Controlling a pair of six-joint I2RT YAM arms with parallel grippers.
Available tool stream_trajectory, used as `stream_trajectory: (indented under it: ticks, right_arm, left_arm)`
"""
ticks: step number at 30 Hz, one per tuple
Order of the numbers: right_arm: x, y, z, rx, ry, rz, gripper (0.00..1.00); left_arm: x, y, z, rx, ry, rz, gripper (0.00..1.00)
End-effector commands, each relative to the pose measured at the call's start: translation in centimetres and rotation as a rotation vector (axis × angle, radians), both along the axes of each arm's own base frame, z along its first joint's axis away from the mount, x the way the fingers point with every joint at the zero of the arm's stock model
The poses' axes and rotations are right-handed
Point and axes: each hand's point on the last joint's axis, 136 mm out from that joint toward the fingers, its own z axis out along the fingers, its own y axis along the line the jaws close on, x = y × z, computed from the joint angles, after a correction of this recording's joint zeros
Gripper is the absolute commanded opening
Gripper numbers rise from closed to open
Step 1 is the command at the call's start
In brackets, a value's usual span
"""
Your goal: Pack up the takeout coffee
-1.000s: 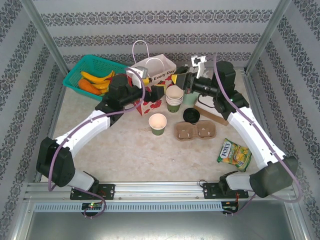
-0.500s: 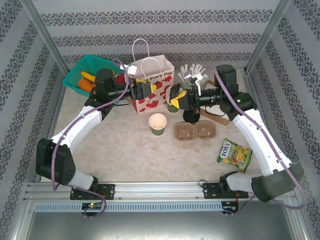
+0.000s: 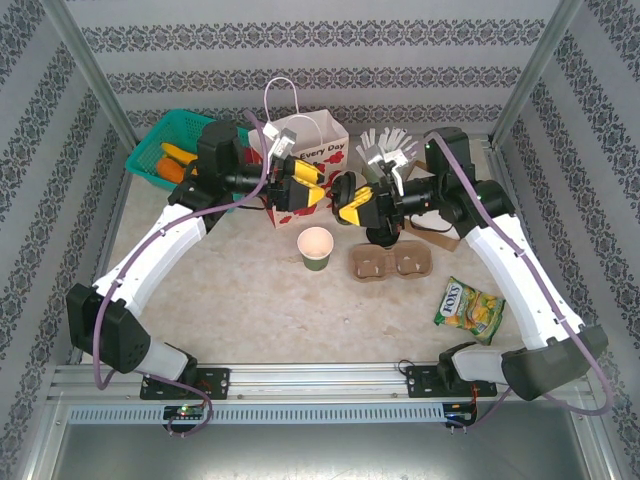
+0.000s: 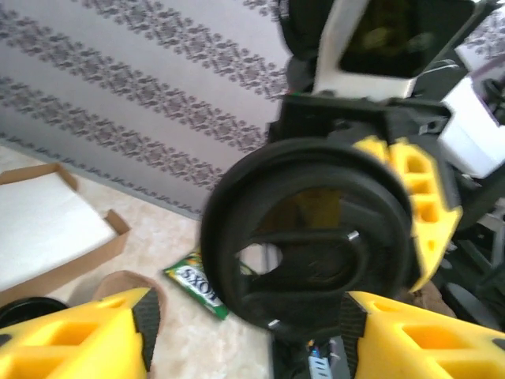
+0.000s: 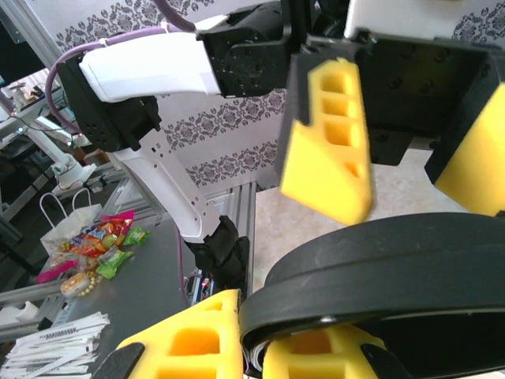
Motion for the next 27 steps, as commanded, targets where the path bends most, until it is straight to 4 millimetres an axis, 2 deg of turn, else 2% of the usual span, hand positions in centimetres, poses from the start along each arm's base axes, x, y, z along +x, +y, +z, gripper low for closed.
stream_trajectory:
  ticks: [1,9,15,21,27]
  right_arm:
    - [-1.0,0.3,0.9,0.033,-0.061,0.063,0.0]
    - [-2.1,0.8,1.0,0.05,-0.094,0.107,0.0]
    - [-2.5,1.1,1.2,0.064,-0.115,0.134,0.0]
    - [-2.4,1.2,1.1,0.06,-0.11,0.135,0.0]
    - [-2.4,1.3,0.8,0.052,-0.1,0.131,0.0]
  left_arm:
    - [-1.3,-0.2,0.4,-0.007,-0.042,-0.089,0.57]
    - [-0.6,-0.5,0.2,-0.002,-0.019,-0.079,0.56]
    - [-1.6,-1.1,-0.2,0.005,-0.024,-0.145,0.47]
    - [-3.0,-0.9,0.1,0.001,-0.046,-0.213,0.33]
    - [-3.8,-1.1,0.2,0.013,-0.055,-0.248,0.26]
